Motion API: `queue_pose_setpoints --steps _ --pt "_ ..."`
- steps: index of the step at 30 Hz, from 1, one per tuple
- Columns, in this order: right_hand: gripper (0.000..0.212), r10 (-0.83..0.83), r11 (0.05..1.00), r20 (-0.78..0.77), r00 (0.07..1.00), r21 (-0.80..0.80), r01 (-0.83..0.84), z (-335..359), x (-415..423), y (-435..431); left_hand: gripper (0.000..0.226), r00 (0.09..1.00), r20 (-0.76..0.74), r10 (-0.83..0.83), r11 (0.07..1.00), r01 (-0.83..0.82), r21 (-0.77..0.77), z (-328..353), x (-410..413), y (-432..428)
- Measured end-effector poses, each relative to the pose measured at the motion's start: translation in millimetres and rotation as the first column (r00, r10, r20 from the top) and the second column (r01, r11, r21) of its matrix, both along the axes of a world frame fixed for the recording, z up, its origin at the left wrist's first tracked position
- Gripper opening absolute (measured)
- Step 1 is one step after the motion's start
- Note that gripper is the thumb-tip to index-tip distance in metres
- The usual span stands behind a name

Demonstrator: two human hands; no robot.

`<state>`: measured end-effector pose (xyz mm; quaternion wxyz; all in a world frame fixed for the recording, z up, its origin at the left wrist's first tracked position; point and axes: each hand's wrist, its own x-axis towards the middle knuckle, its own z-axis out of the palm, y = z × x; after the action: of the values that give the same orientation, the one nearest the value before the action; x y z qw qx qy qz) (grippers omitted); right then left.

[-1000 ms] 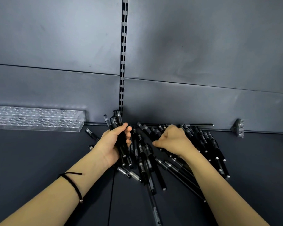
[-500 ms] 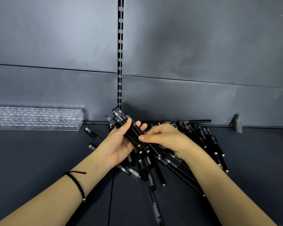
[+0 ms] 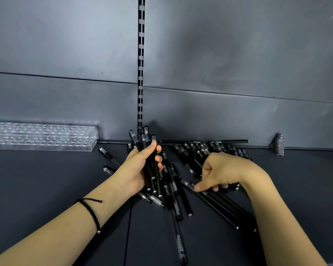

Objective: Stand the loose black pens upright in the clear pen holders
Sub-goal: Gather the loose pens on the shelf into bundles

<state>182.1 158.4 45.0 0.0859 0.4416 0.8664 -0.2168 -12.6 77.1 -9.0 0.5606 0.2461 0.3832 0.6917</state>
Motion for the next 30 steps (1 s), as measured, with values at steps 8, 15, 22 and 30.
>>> queue_pose_setpoints --steps 8,15,22,30 --pt "0.048 -0.177 0.973 -0.003 0.984 0.150 0.175 4 33 -23 0.015 1.000 -0.004 -0.013 1.000 0.013 -0.001 -1 -2 1" --pt "0.044 -0.257 0.954 -0.046 0.965 0.149 0.261 -15 36 -44 0.013 1.000 0.001 -0.005 1.000 0.005 -0.001 0 -1 -1" --pt "0.044 -0.100 0.995 -0.074 0.992 -0.015 0.099 -18 30 -39 0.014 1.000 -0.010 0.003 1.000 -0.003 -0.014 3 5 -7" --pt "0.042 -0.184 0.971 -0.461 0.868 -0.220 0.089 -11 17 -22 0.017 0.998 -0.001 -0.068 0.995 0.067 -0.075 8 7 -12"
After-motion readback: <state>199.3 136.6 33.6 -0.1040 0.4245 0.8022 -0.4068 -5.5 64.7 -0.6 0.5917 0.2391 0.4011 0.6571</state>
